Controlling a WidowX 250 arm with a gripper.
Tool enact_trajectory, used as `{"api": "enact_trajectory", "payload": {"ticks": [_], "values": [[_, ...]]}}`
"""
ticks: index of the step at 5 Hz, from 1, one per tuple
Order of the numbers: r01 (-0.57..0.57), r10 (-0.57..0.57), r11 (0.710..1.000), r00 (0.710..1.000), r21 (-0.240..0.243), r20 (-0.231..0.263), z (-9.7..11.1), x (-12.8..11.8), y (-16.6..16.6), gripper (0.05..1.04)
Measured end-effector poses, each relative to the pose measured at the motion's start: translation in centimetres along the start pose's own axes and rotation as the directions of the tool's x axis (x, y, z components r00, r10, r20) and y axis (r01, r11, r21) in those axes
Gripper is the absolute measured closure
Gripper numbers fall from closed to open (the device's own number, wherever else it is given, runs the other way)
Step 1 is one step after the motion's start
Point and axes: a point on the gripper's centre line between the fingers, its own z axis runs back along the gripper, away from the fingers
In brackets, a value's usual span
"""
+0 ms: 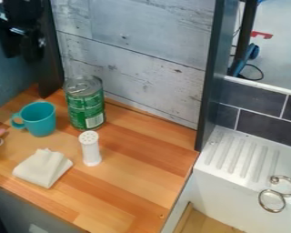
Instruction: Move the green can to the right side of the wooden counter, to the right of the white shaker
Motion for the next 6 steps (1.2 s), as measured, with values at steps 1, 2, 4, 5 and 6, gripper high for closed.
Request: {"api": "enact_trajectory", "payload": {"ticks": [1, 2, 4, 5, 6], "values": [[-0.001, 0.001, 0.999, 1.000, 0.035, -0.007, -1.7, 1.2, 0.1, 0.083], [-0.027, 0.026, 0.997, 1.000, 0.074, 0.010, -3.2, 2.3, 0.5, 0.083], [-0.040, 0.040, 0.997, 0.999, 0.070, -0.005, -5.4, 3.9, 0.1, 0.083], [-0.037, 0.036, 0.996, 0.999, 0.082, 0.012, -5.5, 4.2, 0.2, 0.083], [-0.001, -0.004, 0.995, 0.999, 0.101, 0.044, -5.3, 5.6, -1.0, 0.083]]}}
